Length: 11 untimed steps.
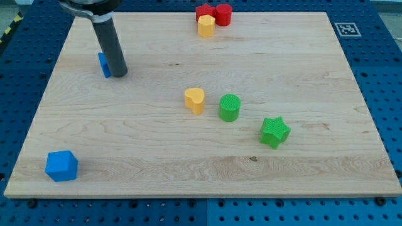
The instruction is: Slide the green star towards the green circle
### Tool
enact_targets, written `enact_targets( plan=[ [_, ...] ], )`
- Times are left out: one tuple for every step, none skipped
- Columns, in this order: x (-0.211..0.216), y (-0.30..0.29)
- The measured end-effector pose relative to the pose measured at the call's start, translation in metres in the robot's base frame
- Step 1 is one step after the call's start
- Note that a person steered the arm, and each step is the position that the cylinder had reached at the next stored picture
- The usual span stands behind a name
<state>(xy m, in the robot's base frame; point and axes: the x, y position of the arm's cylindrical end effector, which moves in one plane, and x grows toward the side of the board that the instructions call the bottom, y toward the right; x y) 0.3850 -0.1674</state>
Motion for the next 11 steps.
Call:
enact_targets(
  plan=[
    [0.001, 0.0],
    [0.011, -0.005],
    [0.042, -0.001],
    [0.083, 0.048],
    [0.149, 0.123],
    [0.179, 0.226],
    [0.176, 0.323],
    [0.151, 0.351],
    [0.151, 0.34],
    [0.159, 0.316],
    [0.159, 0.316]
  ],
)
